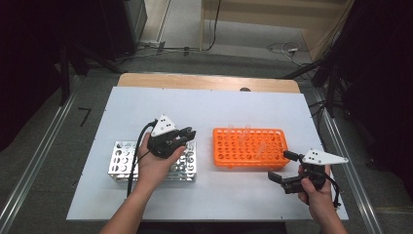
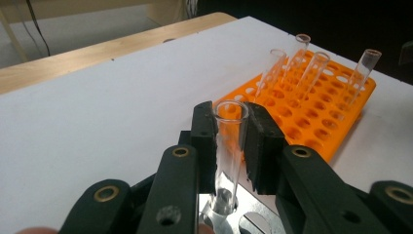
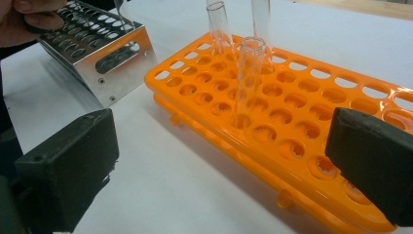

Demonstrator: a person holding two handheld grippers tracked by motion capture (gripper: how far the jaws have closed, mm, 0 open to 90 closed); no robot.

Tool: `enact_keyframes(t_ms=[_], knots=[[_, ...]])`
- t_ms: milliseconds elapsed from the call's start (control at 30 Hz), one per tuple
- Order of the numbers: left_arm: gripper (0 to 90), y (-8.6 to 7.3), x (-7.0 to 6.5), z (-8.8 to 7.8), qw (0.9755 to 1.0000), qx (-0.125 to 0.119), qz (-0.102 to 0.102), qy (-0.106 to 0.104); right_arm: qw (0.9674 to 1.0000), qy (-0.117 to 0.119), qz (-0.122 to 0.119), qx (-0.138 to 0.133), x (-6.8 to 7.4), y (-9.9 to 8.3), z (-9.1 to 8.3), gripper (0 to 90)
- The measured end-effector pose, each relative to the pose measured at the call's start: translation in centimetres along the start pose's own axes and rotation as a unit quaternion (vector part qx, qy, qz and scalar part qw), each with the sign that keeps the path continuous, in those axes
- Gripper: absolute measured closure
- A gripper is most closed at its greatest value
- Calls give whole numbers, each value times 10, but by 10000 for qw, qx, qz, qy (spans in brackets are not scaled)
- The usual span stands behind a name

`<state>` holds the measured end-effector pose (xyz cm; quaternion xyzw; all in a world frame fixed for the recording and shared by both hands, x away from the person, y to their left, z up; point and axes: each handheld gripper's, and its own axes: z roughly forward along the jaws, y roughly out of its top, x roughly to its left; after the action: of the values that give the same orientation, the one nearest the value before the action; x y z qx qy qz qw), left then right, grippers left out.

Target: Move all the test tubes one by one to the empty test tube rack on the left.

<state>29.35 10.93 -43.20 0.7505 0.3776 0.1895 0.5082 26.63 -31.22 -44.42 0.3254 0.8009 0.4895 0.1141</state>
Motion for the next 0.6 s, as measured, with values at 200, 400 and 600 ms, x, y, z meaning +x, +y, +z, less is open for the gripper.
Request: enact_keyframes(t_ms=[200,400,600], knots=[[763,-1,-3,-1,9999,117,78,85,10000,9,-17,14,0,0,1,0],[760,-3,-6,1,9992,317,206,106,10000,4,-29,36,1,0,3,0],[744,-3,-5,2,9989,454,120,46,10000,22,-48,70,2,0,5,0]])
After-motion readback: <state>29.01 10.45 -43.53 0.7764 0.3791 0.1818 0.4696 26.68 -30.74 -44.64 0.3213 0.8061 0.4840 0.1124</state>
